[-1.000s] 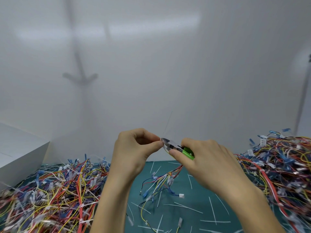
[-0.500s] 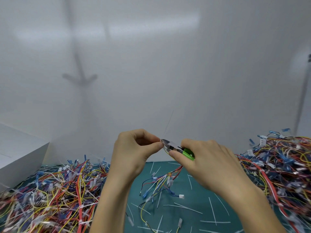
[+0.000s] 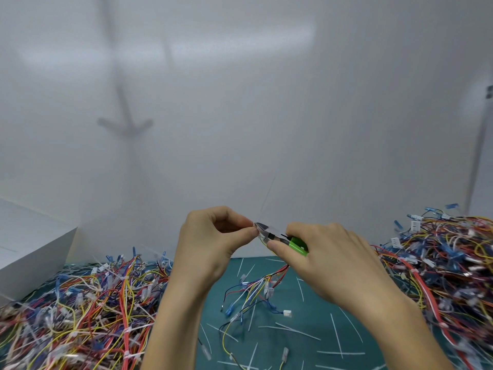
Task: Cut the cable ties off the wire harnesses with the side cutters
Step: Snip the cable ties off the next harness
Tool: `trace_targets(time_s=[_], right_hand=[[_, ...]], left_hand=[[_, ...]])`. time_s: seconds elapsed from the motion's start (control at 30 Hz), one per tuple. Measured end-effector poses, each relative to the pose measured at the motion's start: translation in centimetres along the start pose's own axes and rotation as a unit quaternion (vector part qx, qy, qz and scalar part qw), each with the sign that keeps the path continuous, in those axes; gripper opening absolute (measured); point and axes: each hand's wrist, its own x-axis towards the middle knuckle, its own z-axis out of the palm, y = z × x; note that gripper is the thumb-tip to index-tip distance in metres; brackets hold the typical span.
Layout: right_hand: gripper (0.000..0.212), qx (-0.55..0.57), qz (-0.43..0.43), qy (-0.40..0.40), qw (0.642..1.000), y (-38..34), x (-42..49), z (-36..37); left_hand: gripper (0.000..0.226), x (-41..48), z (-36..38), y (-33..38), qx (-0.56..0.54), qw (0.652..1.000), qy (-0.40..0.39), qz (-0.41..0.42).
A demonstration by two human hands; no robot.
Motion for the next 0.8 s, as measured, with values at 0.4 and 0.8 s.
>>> trace_targets(time_s=[0.4, 0.8], right_hand=[[0.057, 0.010, 0.003, -0.005, 1.000, 0.07, 0.04, -0.02], [0.056, 0.020, -0.001, -0.009, 1.000, 0.04, 0.09, 0.01]], left_hand=[[0.013, -0.03, -0.05, 0.04, 0.009, 1.000, -0.001, 0.002], [0.013, 0.03, -0.16, 0.08, 0.009, 1.000, -0.002, 0.003]])
